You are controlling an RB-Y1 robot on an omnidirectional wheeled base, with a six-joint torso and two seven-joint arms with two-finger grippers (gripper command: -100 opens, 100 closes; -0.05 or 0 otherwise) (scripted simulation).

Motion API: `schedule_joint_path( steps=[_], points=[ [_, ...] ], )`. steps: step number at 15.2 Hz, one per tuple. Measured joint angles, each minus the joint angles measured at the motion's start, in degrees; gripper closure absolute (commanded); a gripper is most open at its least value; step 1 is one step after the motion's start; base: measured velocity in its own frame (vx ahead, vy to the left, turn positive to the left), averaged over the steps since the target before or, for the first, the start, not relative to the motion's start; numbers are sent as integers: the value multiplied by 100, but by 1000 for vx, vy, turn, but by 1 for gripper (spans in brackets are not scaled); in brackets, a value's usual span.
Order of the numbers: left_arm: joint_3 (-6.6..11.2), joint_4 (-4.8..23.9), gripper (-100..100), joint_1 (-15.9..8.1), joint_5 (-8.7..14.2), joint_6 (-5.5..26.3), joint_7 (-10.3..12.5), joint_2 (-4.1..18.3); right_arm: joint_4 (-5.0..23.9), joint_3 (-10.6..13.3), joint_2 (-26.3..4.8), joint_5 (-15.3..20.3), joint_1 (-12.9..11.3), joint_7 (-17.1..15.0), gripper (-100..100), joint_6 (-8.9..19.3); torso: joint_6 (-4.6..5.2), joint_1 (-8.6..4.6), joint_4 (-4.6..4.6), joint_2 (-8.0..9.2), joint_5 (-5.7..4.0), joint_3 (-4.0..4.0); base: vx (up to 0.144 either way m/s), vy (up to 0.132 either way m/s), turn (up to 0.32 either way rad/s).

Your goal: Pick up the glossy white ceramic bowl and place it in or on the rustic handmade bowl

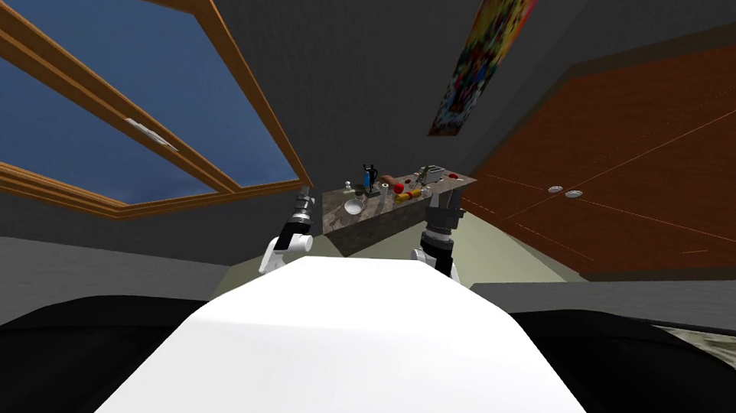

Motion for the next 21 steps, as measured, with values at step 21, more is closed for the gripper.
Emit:
schedule_joint_path(
  steps=[21],
  points=[
    [357, 322, -100, -694, 181, 2414, 382, 48, 0, 0, 0, 0, 0, 0, 0, 0, 1, -1, 0, 0, 0, 0, 4, -15, -77]
  ],
)
